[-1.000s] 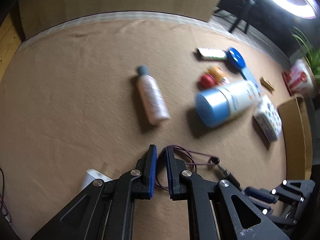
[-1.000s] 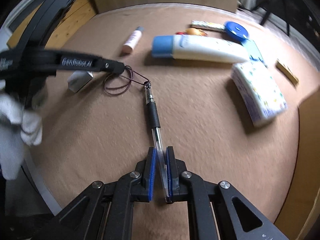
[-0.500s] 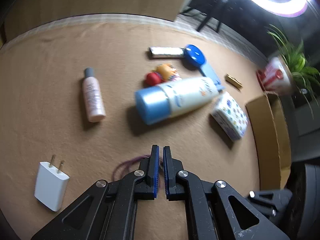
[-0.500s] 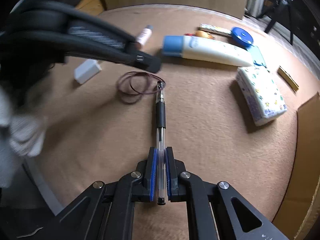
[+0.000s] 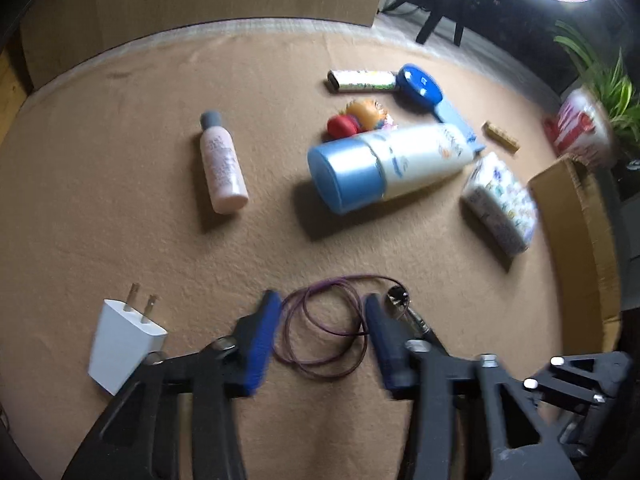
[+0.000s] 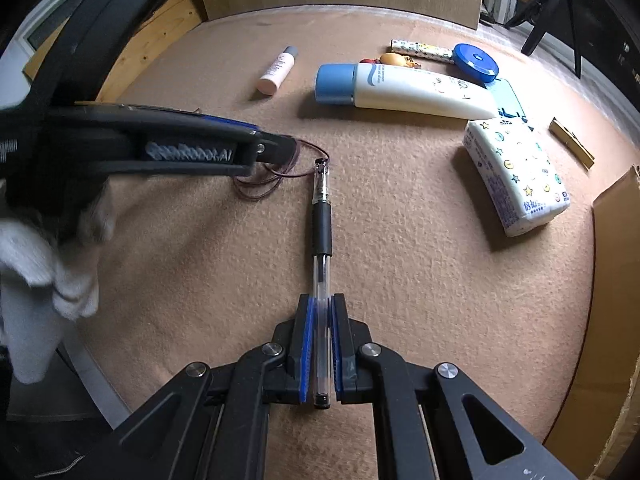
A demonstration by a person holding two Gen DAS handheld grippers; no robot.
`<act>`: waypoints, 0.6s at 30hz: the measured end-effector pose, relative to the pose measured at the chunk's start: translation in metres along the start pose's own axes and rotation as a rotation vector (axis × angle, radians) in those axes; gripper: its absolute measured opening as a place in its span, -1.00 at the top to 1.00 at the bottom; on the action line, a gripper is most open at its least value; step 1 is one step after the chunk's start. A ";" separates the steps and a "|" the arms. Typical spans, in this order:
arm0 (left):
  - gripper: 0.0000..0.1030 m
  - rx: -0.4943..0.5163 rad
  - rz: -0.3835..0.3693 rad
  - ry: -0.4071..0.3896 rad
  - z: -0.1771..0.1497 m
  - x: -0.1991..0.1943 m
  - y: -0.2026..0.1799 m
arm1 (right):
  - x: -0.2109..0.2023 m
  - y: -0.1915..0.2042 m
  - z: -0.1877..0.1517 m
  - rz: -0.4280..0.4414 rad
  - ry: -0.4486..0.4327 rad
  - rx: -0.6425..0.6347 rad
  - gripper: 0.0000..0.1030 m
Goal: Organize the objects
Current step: 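Pull the cable off the pen with the left tool while the right tool holds the pen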
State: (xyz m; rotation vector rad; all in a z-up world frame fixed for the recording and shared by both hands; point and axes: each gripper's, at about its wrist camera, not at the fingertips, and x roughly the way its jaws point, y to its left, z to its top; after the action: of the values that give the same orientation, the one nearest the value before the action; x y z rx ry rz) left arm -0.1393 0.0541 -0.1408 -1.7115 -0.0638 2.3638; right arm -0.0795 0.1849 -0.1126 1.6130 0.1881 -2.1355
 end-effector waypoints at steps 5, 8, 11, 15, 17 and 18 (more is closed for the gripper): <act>0.97 -0.014 -0.095 0.004 -0.003 -0.003 -0.007 | 0.002 -0.002 0.002 -0.006 -0.002 0.022 0.85; 0.97 -0.057 -0.169 -0.040 -0.003 -0.021 -0.005 | 0.001 -0.005 0.002 -0.010 -0.005 0.035 0.85; 0.97 -0.089 -0.199 -0.097 -0.003 -0.044 -0.001 | 0.000 -0.007 0.000 -0.012 -0.004 0.039 0.85; 0.97 -0.117 -0.180 -0.158 -0.001 -0.064 0.013 | -0.004 -0.009 -0.007 -0.020 -0.003 0.037 0.85; 0.97 -0.136 -0.164 -0.144 -0.005 -0.063 0.026 | -0.009 -0.011 -0.017 -0.030 0.003 0.058 0.85; 0.97 -0.151 -0.174 -0.127 -0.011 -0.064 0.032 | -0.010 -0.013 -0.018 -0.030 0.003 0.065 0.85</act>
State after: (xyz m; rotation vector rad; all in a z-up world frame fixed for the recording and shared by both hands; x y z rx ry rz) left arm -0.1146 0.0086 -0.0896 -1.5452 -0.4056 2.3857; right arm -0.0674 0.2061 -0.1106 1.6599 0.1464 -2.1820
